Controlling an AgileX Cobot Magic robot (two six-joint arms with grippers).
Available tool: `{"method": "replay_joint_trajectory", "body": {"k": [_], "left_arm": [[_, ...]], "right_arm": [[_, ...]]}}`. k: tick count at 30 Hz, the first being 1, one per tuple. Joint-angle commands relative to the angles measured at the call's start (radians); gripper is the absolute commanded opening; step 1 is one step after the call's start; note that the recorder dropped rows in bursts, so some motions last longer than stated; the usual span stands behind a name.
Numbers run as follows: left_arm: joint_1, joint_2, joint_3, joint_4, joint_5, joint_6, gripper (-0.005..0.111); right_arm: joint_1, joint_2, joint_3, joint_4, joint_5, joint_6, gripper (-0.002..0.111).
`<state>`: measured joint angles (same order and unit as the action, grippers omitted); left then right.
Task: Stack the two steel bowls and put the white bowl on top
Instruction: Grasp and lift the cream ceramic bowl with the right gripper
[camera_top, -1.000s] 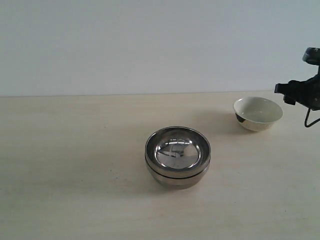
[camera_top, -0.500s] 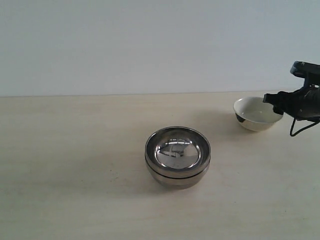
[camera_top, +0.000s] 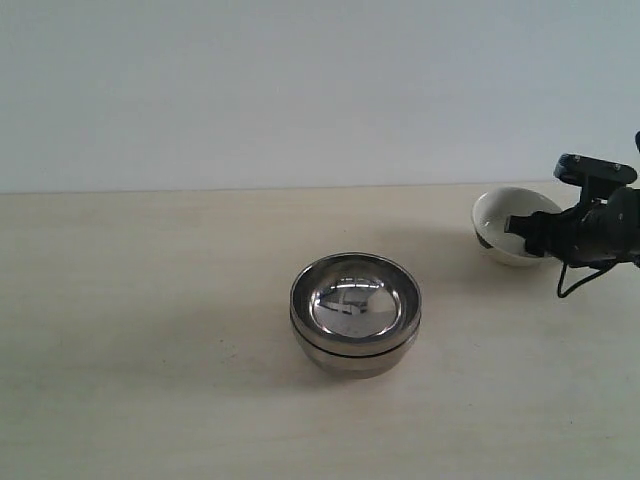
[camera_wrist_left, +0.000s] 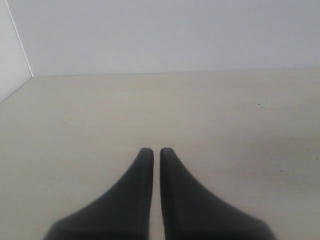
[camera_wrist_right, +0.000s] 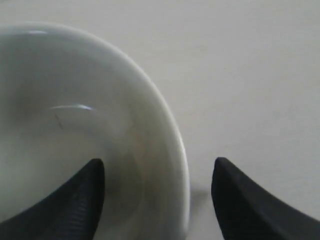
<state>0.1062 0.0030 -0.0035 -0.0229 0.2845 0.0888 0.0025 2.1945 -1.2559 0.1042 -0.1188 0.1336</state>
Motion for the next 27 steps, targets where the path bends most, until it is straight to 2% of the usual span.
{"method": "replay_joint_trajectory", "body": {"k": [1, 6, 8, 9, 10, 11, 16, 27], "left_arm": [[0.001, -0.003, 0.003, -0.003, -0.006, -0.011, 0.004], [0.001, -0.003, 0.003, -0.003, -0.006, -0.011, 0.004], [0.001, -0.003, 0.003, -0.003, -0.008, -0.011, 0.004], [0.001, -0.003, 0.003, -0.003, -0.008, -0.011, 0.004], [0.001, -0.003, 0.003, -0.003, -0.008, -0.011, 0.004], [0.001, -0.003, 0.003, -0.003, -0.008, -0.011, 0.004], [0.001, -0.003, 0.003, -0.003, -0.006, -0.011, 0.004], [0.001, -0.003, 0.003, -0.003, -0.006, -0.011, 0.004]], "right_arm": [[-0.002, -0.002, -0.003, -0.006, -0.026, -0.004, 0.055], [-0.002, -0.002, -0.003, -0.006, -0.037, -0.004, 0.055], [-0.002, -0.002, -0.003, -0.006, -0.034, -0.004, 0.041], [-0.002, -0.002, -0.003, -0.006, -0.022, -0.004, 0.025], [-0.002, -0.002, -0.003, -0.006, -0.014, -0.004, 0.018], [-0.002, -0.002, -0.003, -0.006, 0.004, -0.013, 0.001], [-0.002, -0.029, -0.003, -0.013, 0.052, -0.018, 0.000], [-0.002, -0.302, -0.003, -0.011, 0.295, -0.058, 0.000]]}}
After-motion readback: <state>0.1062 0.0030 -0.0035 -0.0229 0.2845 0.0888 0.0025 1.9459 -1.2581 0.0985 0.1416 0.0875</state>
